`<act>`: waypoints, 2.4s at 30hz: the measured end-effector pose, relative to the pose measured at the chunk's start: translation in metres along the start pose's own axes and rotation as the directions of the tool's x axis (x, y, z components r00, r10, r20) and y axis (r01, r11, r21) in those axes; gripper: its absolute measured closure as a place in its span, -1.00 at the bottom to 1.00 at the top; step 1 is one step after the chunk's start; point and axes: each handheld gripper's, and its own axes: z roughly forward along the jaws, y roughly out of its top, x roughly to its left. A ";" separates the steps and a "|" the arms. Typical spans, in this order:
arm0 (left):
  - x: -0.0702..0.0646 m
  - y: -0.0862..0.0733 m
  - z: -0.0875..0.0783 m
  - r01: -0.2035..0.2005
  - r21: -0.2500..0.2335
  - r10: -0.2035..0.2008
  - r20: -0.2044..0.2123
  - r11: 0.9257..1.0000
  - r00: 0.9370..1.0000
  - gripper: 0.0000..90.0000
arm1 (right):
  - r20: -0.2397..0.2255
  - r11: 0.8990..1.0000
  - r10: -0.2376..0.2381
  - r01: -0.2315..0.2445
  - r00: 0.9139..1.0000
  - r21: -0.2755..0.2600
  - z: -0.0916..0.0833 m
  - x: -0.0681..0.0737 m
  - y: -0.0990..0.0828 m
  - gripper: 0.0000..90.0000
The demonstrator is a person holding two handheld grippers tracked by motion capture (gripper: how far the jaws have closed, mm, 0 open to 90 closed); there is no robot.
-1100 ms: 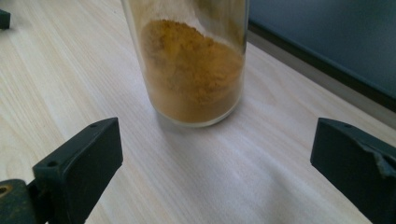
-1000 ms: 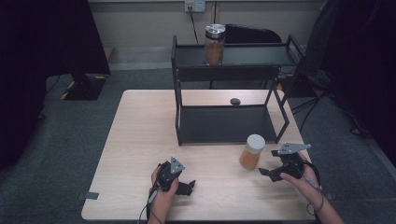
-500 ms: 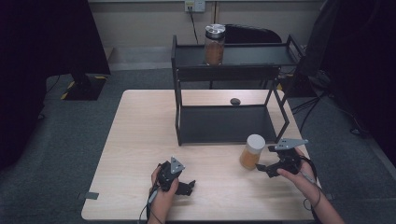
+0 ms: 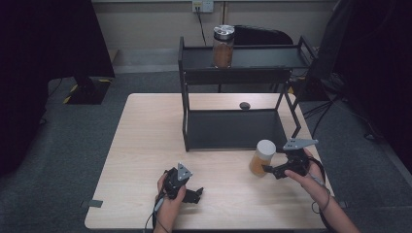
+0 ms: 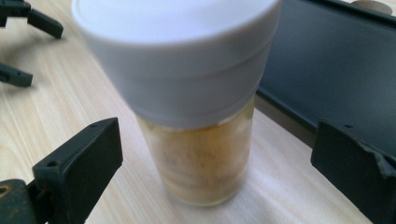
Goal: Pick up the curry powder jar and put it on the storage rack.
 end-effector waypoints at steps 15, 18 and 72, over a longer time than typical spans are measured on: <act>0.000 0.000 0.000 0.000 0.000 0.000 0.000 1.000 1.000 -1.00 | -0.034 0.995 0.029 -0.032 0.999 -0.095 0.008 -0.004 -0.002 -0.72; 0.000 0.000 0.000 0.000 0.000 0.000 0.000 1.000 1.000 -1.00 | -0.036 0.995 0.020 -0.023 0.999 -0.093 0.010 -0.004 -0.001 -0.67; 0.000 0.000 0.000 0.002 0.000 -0.002 -0.002 1.000 1.000 -1.00 | 0.018 0.993 -0.020 0.022 1.000 -0.117 -0.009 -0.032 0.077 -0.24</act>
